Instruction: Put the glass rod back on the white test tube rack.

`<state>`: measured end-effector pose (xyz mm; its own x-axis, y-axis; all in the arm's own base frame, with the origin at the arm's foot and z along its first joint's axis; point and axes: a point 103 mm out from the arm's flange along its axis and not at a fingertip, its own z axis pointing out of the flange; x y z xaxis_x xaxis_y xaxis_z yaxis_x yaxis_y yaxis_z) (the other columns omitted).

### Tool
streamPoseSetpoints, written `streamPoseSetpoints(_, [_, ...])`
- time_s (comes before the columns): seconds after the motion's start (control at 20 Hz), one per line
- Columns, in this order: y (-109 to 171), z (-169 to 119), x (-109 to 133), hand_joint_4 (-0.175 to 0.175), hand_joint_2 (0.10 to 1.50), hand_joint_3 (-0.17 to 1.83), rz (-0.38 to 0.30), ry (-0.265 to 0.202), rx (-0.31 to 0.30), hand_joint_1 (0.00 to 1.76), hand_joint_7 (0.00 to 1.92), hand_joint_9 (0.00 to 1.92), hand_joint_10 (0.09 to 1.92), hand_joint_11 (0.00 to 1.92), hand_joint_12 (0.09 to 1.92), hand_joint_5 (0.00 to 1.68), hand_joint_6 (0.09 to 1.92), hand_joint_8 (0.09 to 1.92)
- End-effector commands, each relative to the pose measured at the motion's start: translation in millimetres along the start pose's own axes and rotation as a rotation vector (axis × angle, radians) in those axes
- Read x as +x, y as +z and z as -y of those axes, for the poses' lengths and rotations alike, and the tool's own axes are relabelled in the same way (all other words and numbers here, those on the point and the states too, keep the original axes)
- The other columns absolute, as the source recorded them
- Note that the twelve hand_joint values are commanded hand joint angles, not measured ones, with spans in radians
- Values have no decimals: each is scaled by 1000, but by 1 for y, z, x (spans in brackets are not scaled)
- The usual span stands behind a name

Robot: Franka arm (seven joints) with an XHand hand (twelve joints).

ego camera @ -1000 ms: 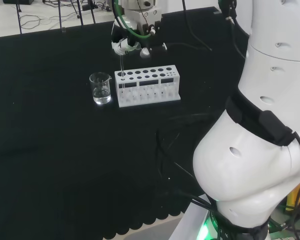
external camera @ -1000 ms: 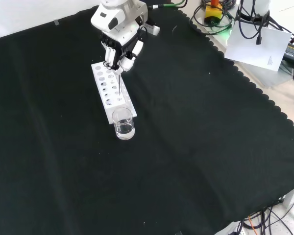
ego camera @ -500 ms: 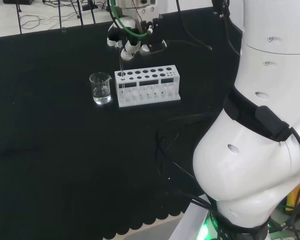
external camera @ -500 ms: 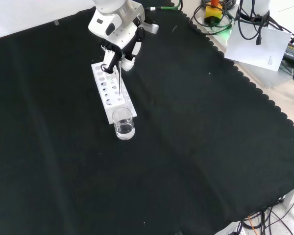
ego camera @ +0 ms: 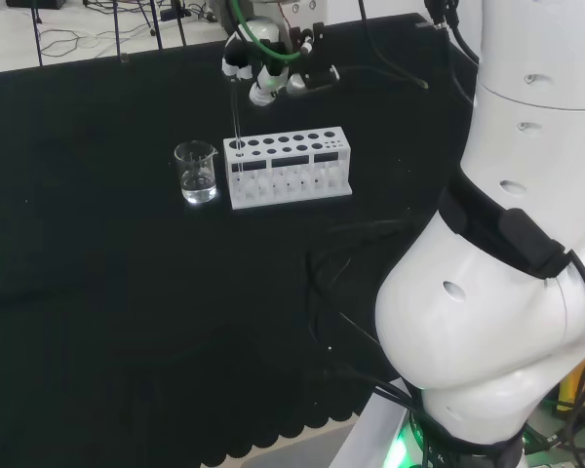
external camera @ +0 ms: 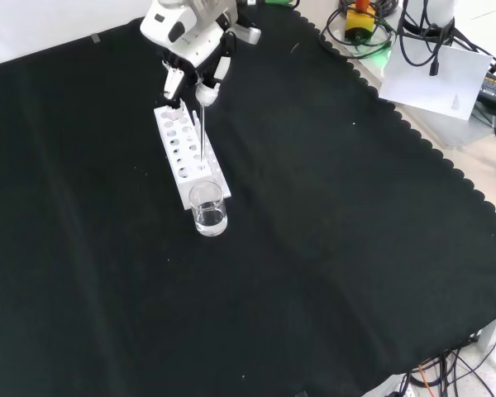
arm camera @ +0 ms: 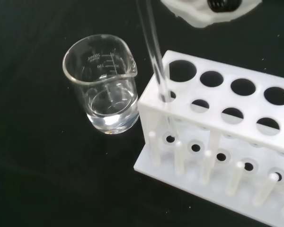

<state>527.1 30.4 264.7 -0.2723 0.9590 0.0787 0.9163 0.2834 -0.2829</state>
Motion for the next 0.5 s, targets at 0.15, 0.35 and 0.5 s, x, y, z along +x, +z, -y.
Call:
streamPoseSetpoints(0.15, [-12, 8, -7, -175, 925, -175, -14, -22, -39, 1531, 360, 1552, 1214, 1606, 1213, 290, 485, 807])
streamPoseSetpoints(0.35, [-21, 12, -13, -175, 926, -175, -2, 15, -45, 1529, 354, 1545, 1209, 1605, 1212, 289, 473, 807])
streamPoseSetpoints(0.5, [-23, 5, -7, -175, 926, -175, 10, 38, -30, 1528, 347, 1543, 1204, 1604, 1210, 302, 442, 811])
